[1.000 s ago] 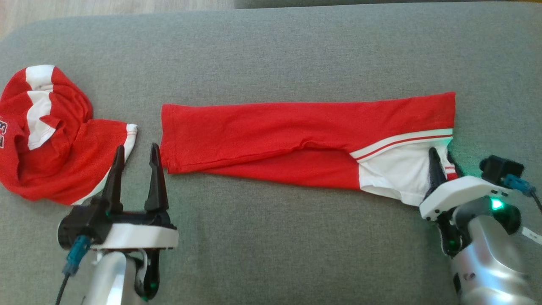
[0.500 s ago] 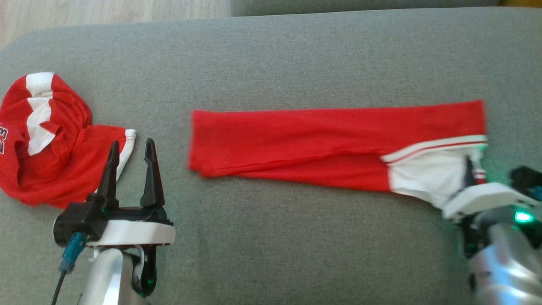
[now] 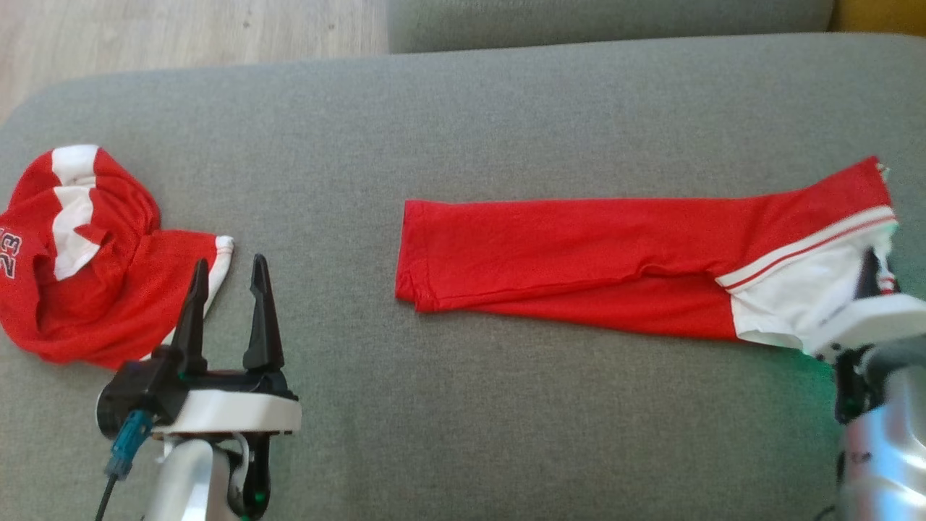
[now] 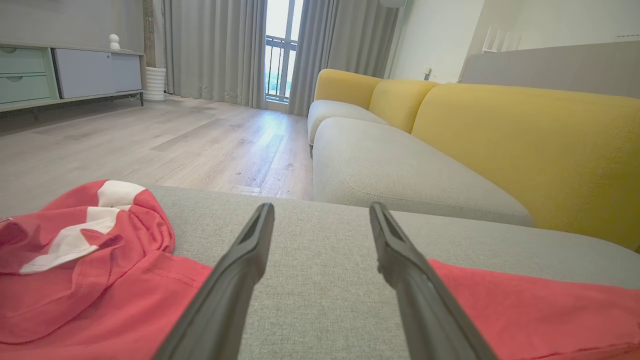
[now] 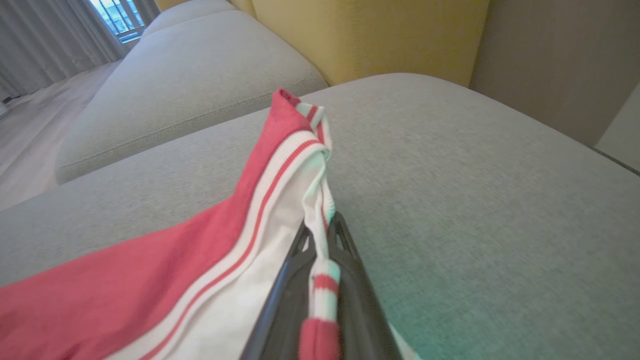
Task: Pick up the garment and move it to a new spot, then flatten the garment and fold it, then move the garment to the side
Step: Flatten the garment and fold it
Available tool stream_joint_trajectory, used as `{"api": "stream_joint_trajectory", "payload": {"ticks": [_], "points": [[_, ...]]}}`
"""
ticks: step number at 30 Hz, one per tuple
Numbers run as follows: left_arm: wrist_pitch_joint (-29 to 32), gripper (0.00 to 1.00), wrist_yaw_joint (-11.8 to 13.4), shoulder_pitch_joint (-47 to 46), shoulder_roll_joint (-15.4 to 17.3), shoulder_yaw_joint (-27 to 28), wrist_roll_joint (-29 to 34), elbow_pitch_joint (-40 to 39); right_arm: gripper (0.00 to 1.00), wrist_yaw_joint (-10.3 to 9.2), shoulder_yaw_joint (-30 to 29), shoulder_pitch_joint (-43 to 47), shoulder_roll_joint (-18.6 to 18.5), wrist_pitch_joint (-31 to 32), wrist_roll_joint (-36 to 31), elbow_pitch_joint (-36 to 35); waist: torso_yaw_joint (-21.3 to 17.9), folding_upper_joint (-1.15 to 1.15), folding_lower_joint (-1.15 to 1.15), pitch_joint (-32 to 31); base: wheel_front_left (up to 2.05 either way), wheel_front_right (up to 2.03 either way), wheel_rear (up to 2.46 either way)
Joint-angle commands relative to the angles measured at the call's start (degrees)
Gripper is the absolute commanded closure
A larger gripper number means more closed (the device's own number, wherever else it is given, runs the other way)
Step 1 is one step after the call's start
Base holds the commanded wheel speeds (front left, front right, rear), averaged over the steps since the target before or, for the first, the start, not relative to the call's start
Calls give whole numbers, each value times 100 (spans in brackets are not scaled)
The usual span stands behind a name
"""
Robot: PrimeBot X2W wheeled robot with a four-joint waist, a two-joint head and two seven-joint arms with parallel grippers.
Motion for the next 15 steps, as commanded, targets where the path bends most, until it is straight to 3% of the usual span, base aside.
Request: {"api": "stream_joint_trajectory", "payload": {"ticks": [1,6,15], "points": [[-37,0,3,-73,44,132,-67,-156,100,-6,223,-264,55,63,-58,-314,4,0,0,-73,0,0,0],[-37,0,48,-12,44,101,-112,-143,100,-6,836,-241,226,504,164,-865,46,0,0,-217,0,0,0],[-37,0,70,87,44,39,-178,-95,100,-6,3302,-88,240,1196,2618,-1548,258,0,0,-397,0,0,0]]}}
